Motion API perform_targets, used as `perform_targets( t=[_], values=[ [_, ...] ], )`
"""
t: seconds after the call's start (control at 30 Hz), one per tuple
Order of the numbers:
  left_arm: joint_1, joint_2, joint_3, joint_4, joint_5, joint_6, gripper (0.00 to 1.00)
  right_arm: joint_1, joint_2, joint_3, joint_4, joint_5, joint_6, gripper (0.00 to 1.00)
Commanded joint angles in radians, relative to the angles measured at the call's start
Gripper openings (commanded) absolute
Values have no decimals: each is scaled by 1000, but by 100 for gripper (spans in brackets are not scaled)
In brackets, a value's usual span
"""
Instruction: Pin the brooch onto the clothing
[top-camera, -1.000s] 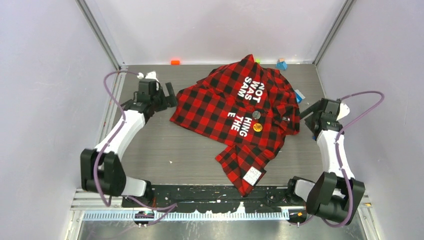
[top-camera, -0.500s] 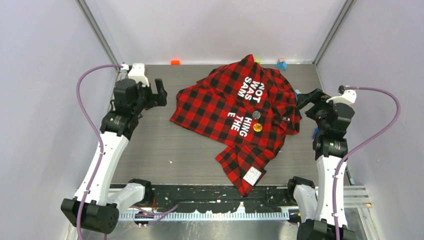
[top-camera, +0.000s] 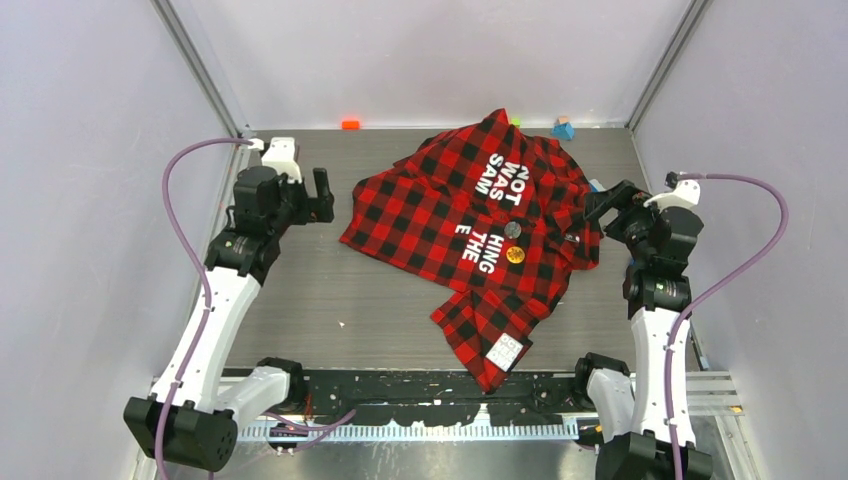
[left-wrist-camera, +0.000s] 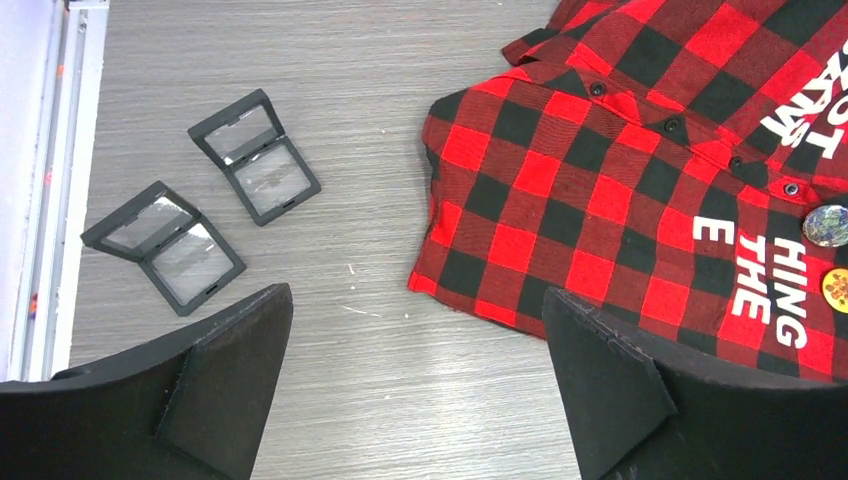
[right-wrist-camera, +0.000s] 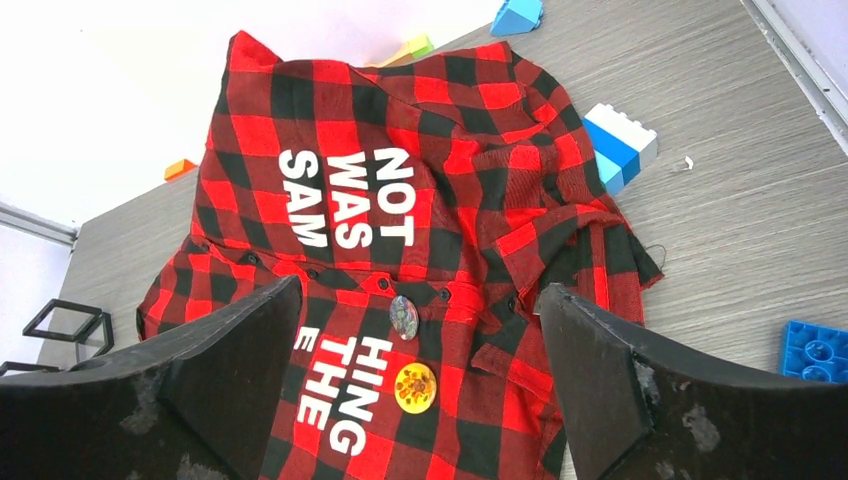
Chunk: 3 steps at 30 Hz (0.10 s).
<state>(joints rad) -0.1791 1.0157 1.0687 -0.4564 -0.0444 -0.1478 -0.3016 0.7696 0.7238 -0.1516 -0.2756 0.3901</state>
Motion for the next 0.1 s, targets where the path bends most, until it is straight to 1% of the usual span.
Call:
perform_targets(
  t=[0.0,0.07],
  values=[
    [4,-24,4,51,-17,17,100,4,-7,10,52,-4,-15,94],
    [4,-25,-2,55,-17,20,100,4,-7,11,53,10,-8,95]
  ],
)
